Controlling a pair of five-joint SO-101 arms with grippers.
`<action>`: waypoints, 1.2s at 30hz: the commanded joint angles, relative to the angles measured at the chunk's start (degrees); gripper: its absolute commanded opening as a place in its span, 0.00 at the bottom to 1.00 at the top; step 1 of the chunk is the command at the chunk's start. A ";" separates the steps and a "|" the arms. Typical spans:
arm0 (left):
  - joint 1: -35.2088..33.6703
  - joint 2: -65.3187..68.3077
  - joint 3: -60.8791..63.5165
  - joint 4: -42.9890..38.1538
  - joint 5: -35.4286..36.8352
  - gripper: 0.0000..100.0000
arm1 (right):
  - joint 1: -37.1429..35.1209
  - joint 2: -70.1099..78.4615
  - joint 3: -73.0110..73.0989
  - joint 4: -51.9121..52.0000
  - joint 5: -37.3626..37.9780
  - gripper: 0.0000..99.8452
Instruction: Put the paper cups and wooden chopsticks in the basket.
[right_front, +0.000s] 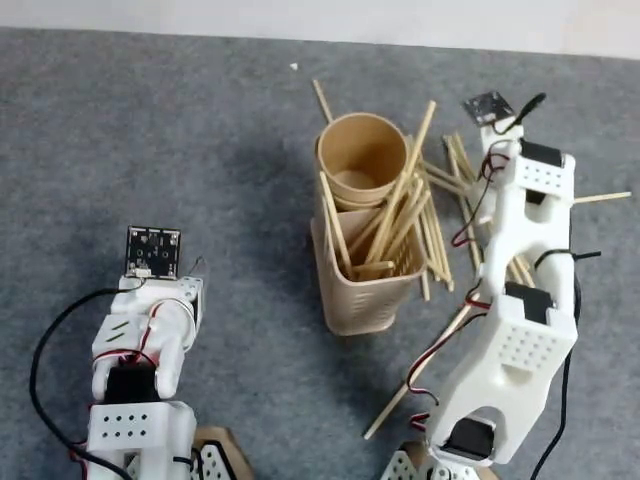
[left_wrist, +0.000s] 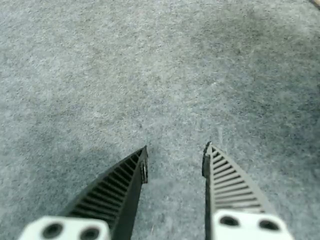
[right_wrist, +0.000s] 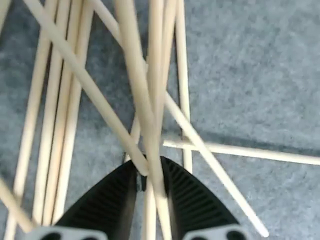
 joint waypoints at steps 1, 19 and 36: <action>0.92 -0.57 -0.31 -0.97 -0.44 0.20 | -0.04 -0.92 -2.59 2.42 4.13 0.02; 0.92 -0.57 -0.31 -0.97 -0.44 0.20 | -0.48 0.13 -1.45 8.04 10.73 0.18; 0.92 -0.57 -0.31 -0.97 -0.44 0.20 | -1.89 5.05 -1.36 6.81 10.90 0.18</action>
